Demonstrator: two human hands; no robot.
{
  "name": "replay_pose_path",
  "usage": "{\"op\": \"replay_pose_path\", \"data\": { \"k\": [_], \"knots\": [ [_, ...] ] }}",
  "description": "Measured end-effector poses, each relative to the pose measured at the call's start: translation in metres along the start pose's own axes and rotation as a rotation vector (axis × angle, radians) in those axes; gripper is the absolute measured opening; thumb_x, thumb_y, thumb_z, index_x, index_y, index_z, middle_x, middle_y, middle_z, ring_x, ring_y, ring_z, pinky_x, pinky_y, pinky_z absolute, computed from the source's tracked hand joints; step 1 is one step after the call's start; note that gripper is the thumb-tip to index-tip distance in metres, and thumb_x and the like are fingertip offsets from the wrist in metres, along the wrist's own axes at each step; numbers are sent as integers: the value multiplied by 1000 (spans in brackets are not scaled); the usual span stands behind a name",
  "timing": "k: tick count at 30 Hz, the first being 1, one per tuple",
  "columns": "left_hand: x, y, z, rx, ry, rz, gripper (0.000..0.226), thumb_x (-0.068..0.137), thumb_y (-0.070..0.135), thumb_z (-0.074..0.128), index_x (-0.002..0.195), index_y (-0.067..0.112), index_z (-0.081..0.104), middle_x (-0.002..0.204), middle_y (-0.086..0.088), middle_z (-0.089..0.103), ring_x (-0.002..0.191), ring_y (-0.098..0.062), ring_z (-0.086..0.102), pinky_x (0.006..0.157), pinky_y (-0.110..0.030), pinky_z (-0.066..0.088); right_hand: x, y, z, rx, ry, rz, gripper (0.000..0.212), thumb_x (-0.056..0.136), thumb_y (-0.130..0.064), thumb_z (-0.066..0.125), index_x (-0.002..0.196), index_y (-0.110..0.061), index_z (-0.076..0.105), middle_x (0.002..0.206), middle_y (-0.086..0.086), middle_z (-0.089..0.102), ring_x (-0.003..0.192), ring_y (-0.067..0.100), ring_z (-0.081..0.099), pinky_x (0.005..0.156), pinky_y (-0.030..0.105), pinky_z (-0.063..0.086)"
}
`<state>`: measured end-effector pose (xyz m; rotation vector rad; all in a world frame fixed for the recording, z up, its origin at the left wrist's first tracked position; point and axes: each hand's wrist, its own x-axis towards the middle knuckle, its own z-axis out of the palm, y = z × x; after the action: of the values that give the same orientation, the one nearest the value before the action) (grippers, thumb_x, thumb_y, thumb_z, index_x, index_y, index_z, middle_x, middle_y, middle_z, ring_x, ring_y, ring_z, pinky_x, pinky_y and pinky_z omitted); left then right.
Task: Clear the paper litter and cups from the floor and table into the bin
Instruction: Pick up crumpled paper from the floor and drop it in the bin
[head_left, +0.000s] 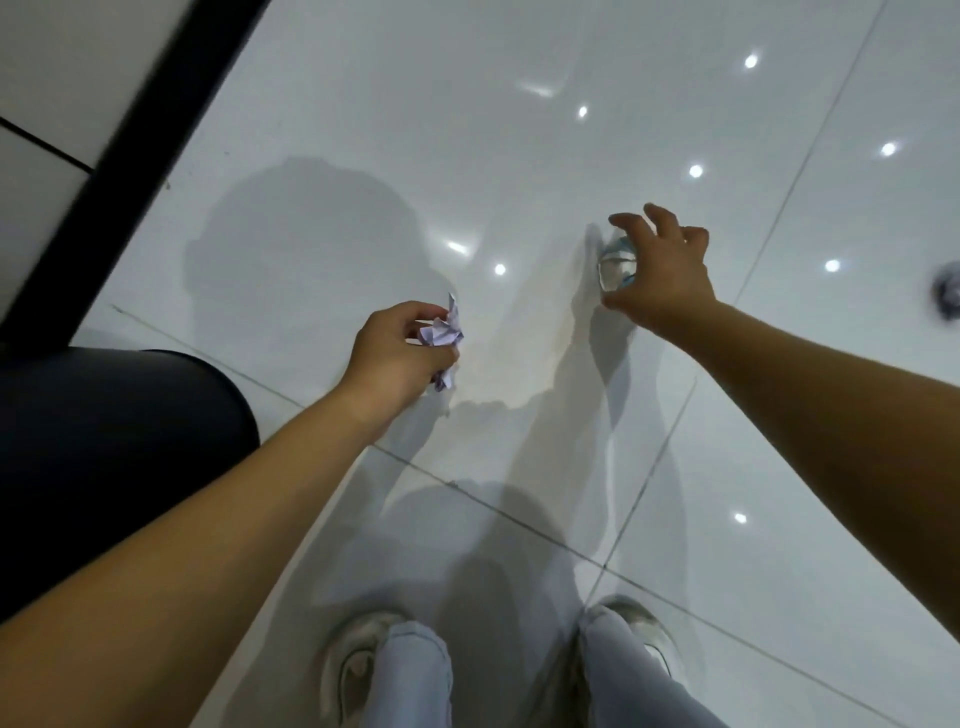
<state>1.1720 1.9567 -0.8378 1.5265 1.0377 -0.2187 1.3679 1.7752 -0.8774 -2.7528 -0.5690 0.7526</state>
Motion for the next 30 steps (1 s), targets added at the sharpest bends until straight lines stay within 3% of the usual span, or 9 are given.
{"op": "replay_pose_path", "data": {
  "k": [5,10,15,22,27,30],
  "knots": [
    [5,-4,0,12,-19,6,23,82,0,68,92,21,65,89,-7,65,60,-21,59,71,-35,55,9,6,12,-59,-74,7,69,78,-18,72,139,-28,41,156,4,17,137,38,17,98,50,44],
    [6,-8,3,10,-23,2,20,82,0,67,89,19,65,77,-6,64,58,-22,57,70,-34,53,2,5,19,-72,-30,-30,49,80,-14,66,126,-21,52,141,7,34,123,36,31,87,47,49],
    [-20,8,-9,-20,28,21,15,83,0,62,97,5,66,67,-7,62,53,-20,56,62,-25,49,-30,-20,6,-43,-53,-96,57,78,-16,71,131,-21,50,139,4,36,121,34,33,81,39,47],
    [-122,55,-63,-120,172,24,13,86,8,64,96,16,65,83,-1,66,60,-16,64,58,-21,49,-114,-118,-54,2,-159,-276,60,78,-22,75,132,-22,50,138,3,38,119,32,36,77,32,41],
    [-219,82,-111,-196,314,15,19,84,0,64,93,16,63,76,0,63,66,-20,60,64,-30,49,-193,-206,-102,0,-231,-370,61,78,-25,76,133,-24,49,139,3,38,121,30,36,78,31,40],
    [-276,93,-146,-119,426,20,18,83,-2,62,94,12,64,75,-3,62,69,-23,59,65,-32,48,-243,-255,-124,-52,-283,-448,62,78,-28,75,133,-26,47,141,2,37,123,30,36,84,35,45]
  ]
}}
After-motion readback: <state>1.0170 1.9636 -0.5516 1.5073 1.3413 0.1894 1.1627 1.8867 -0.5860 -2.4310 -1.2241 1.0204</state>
